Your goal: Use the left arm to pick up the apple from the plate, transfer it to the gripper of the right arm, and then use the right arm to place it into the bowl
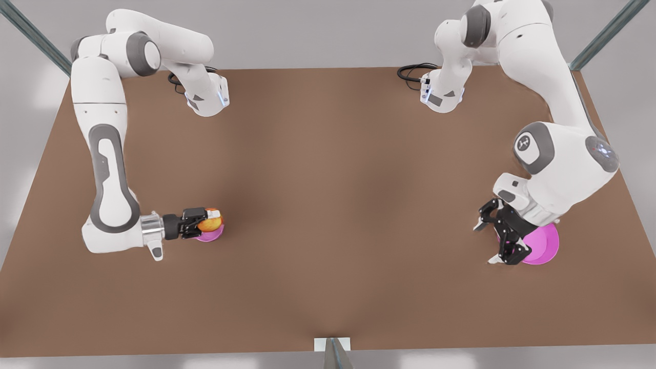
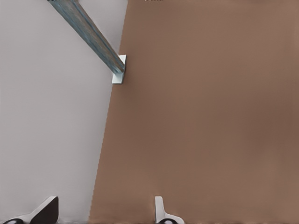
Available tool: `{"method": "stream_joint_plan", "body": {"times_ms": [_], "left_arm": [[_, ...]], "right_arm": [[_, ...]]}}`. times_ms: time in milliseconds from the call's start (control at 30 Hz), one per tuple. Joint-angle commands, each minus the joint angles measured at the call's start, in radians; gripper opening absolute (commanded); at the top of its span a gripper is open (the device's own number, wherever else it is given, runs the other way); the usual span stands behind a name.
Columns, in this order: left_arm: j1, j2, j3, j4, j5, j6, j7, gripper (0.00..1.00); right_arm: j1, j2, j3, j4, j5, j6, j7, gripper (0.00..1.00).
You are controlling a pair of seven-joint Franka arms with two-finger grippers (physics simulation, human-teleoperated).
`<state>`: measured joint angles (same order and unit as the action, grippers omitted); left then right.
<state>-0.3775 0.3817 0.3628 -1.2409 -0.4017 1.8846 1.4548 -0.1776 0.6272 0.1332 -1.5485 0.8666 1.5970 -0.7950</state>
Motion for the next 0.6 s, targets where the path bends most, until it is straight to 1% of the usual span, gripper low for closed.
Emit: {"method": "stream_joint_plan", "body": {"times_ms": [0, 33, 67, 100, 167, 333, 367, 400, 500, 567], "left_arm": [[0.13, -0.113, -0.141, 0.011, 0.229, -0.449, -1.395, 1.0], [0.285, -0.175, -0.352, -0.012, 0.368, -0.441, -1.459, 1.0], [0.313, -0.219, -0.383, -0.074, 0.371, -0.392, -1.473, 1.0], [0.318, -0.268, -0.383, -0.137, 0.366, -0.331, -1.469, 1.0], [0.318, -0.253, -0.381, -0.112, 0.371, -0.332, -1.472, 1.0], [0.316, -0.227, -0.38, -0.112, 0.373, -0.317, -1.472, 1.0], [0.316, -0.224, -0.38, -0.112, 0.373, -0.303, -1.473, 1.0], [0.316, -0.221, -0.38, -0.112, 0.376, -0.289, -1.482, 1.0], [0.312, -0.178, -0.381, -0.106, 0.377, -0.245, -1.677, 1.0], [0.307, -0.173, -0.384, -0.106, 0.377, -0.234, -1.712, 1.0]], "right_arm": [[-0.014, 0.0, -0.003, 0.018, -0.179, 0.021, -0.122, 0.68], [-0.014, 0.002, -0.003, 0.022, -0.235, 0.029, -0.128, 0.68], [-0.014, 0.0, -0.001, 0.025, -0.271, 0.052, -0.13, 0.68], [-0.011, 0.003, -0.001, 0.027, -0.296, 0.057, -0.13, 0.68], [0.0, 0.008, 0.003, 0.027, -0.307, 0.078, -0.127, 0.69], [0.003, 0.045, 0.006, 0.024, -0.33, 0.13, -0.128, 0.71], [0.003, 0.045, 0.006, 0.022, -0.331, 0.135, -0.128, 0.74], [0.004, 0.049, 0.006, 0.021, -0.337, 0.135, -0.127, 1.0], [0.006, 0.049, 0.006, 0.024, -0.345, 0.135, -0.128, 1.0], [-0.002, 0.048, 0.006, 0.039, -0.351, 0.127, -0.127, 1.0]]}}
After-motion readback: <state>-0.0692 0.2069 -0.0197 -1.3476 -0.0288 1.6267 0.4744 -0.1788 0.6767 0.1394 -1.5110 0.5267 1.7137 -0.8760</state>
